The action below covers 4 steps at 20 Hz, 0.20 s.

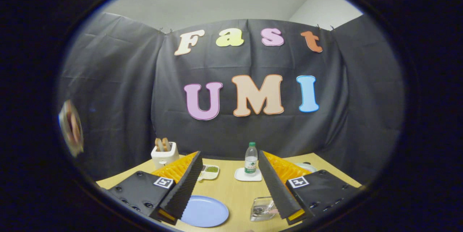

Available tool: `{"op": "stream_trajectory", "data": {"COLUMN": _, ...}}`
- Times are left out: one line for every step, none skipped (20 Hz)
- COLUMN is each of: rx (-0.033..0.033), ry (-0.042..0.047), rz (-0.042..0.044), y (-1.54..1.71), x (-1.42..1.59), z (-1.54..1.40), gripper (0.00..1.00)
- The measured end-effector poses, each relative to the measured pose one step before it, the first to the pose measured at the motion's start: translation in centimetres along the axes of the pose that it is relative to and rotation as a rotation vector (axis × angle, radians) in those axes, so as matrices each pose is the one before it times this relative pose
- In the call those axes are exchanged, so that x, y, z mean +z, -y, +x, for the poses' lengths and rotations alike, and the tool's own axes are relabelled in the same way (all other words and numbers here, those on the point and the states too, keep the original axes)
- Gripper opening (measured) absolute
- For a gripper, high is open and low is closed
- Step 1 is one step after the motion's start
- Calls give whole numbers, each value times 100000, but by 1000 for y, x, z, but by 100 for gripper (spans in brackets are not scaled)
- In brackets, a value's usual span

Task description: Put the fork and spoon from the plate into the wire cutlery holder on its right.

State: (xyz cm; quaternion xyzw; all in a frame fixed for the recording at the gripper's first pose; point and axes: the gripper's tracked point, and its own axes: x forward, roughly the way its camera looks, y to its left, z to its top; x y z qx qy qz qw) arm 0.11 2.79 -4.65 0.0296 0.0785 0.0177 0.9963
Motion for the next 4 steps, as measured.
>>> {"op": "stream_trajectory", "data": {"rx": 509, "ry": 375, "rz": -792, "y": -198, "x": 75, "z": 198, "gripper": 98}}
{"op": "stream_trajectory", "data": {"rx": 811, "ry": 7, "rz": -545, "y": -372, "x": 46, "z": 90, "gripper": 98}}
{"op": "stream_trajectory", "data": {"rx": 508, "ry": 151, "rz": -219, "y": -145, "x": 2, "z": 82, "gripper": 98}}
{"op": "stream_trajectory", "data": {"rx": 414, "ry": -20, "rz": 156, "y": -148, "x": -40, "z": 11, "gripper": 98}}
